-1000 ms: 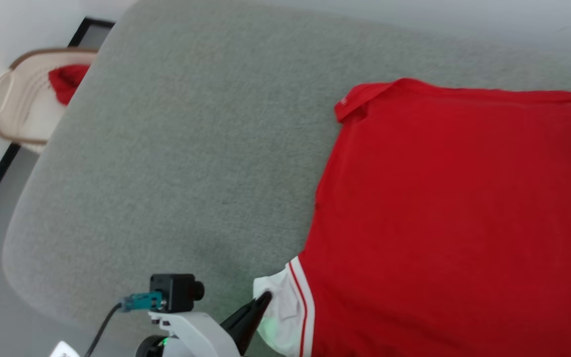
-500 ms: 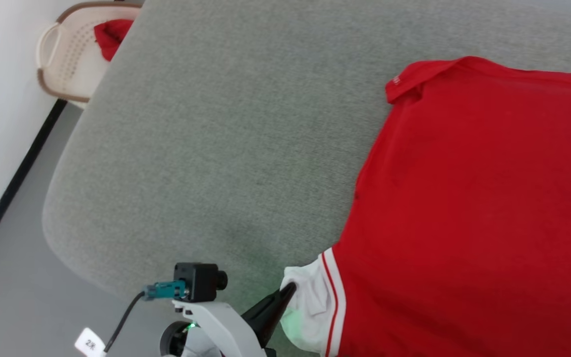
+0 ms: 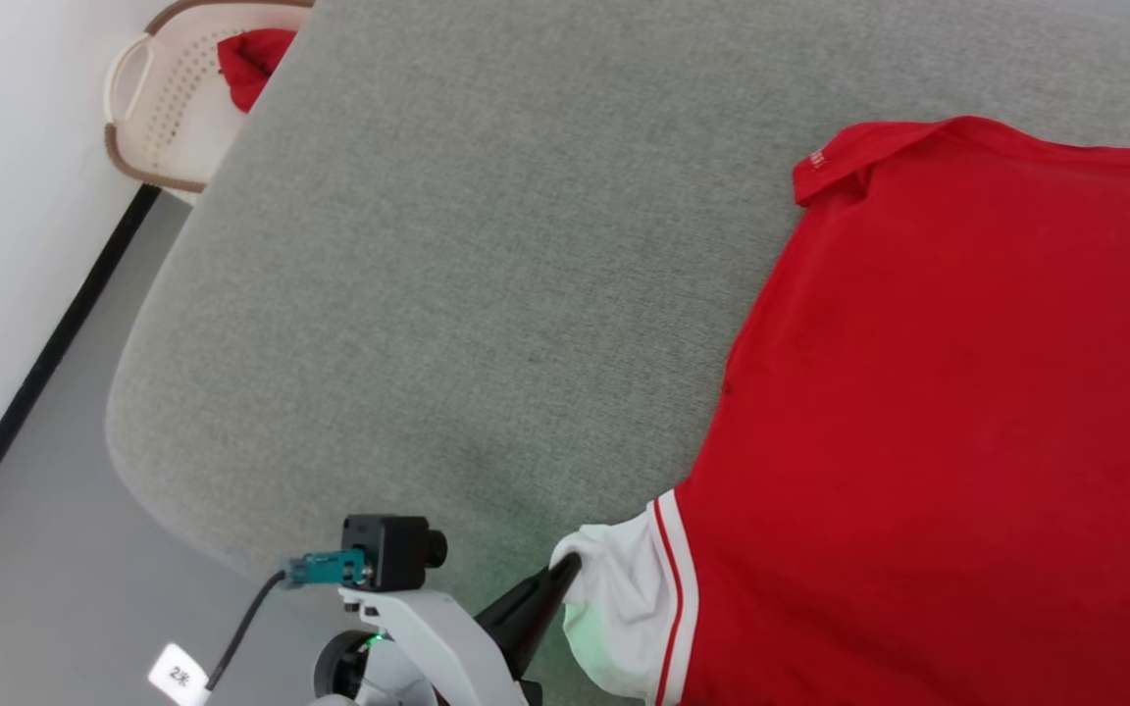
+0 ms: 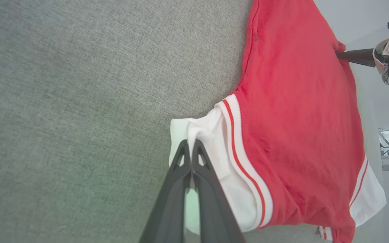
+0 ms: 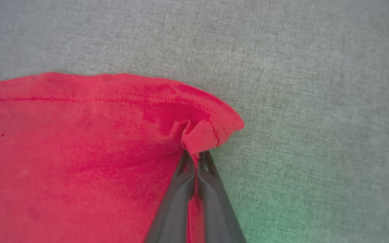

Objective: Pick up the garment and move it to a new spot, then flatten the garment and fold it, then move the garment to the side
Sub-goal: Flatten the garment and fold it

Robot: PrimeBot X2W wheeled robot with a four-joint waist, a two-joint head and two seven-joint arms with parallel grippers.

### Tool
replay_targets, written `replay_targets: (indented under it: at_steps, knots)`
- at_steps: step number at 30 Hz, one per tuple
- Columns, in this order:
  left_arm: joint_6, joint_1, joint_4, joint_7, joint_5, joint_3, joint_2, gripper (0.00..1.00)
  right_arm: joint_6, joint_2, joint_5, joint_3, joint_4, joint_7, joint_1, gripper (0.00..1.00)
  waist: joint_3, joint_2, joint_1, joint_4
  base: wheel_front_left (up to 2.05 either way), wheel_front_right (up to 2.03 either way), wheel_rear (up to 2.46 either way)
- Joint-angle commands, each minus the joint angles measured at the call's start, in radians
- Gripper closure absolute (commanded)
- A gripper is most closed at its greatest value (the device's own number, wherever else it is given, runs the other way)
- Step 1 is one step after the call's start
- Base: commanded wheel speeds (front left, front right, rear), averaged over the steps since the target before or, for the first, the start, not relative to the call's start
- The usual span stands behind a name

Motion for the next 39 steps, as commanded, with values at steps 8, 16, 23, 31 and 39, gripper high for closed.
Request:
replay_targets:
  at_steps: [8,16,23,31,39]
  knots:
    - [0.011,0.008,0.005,-0.021,0.013,0.019,0.027,1.0,-0.001,0.048,0.021,0.032,-0.004,0.026,0.015,1.0,-0.049,0.0,0.0,-0.064,0.0,0.0,0.0]
    - [0.034,0.031,-0.004,-0.03,0.011,0.049,0.073,1.0,-0.001,0.034,0.189,0.171,-0.186,0.075,0.097,1.0,-0.123,0.0,0.0,-0.156,0.0,0.0,0.0]
    - [0.067,0.071,-0.035,-0.034,-0.001,0.08,0.127,1.0,-0.001,-0.034,0.363,0.24,-0.416,0.107,0.279,1.0,-0.19,0.0,0.0,-0.238,0.0,0.0,0.0]
    - [0.1,0.116,-0.082,-0.031,-0.015,0.106,0.18,1.0,-0.001,-0.08,0.476,0.185,-0.639,0.11,0.556,1.0,-0.237,0.0,0.0,-0.31,0.0,0.0,0.0]
    - [0.122,0.149,-0.117,-0.028,-0.023,0.119,0.212,1.0,-0.001,-0.038,0.498,0.068,-0.795,0.136,0.859,1.0,-0.263,0.0,0.0,-0.357,0.0,0.0,0.0]
